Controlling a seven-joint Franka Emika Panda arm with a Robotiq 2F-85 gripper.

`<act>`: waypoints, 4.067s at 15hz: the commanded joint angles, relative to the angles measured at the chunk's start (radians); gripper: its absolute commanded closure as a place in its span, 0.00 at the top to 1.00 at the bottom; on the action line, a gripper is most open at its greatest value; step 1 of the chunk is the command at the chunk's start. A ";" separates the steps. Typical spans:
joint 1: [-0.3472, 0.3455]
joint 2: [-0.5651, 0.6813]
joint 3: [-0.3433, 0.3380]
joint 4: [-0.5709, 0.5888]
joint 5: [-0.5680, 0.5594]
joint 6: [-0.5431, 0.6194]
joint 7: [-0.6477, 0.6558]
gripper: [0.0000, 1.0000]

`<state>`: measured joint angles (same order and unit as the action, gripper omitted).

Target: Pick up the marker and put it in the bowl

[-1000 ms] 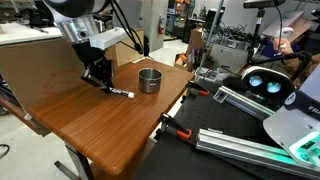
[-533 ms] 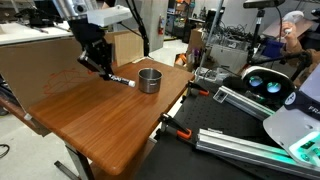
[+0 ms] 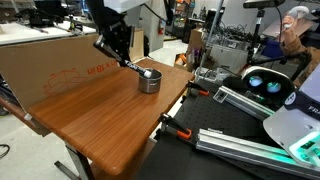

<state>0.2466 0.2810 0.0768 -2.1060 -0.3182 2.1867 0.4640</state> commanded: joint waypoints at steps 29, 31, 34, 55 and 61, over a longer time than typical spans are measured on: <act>-0.093 -0.152 -0.040 -0.211 -0.456 0.070 1.027 0.05; -0.095 -0.137 -0.042 -0.191 -0.456 0.060 1.047 0.05; -0.097 -0.097 -0.047 -0.143 -0.436 0.049 1.019 0.05; -0.046 0.115 -0.069 0.021 -0.382 0.042 0.856 0.05; -0.052 0.136 -0.084 0.033 -0.345 0.053 0.803 0.05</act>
<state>0.1899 0.4005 0.0042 -2.0958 -0.7003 2.2471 1.3165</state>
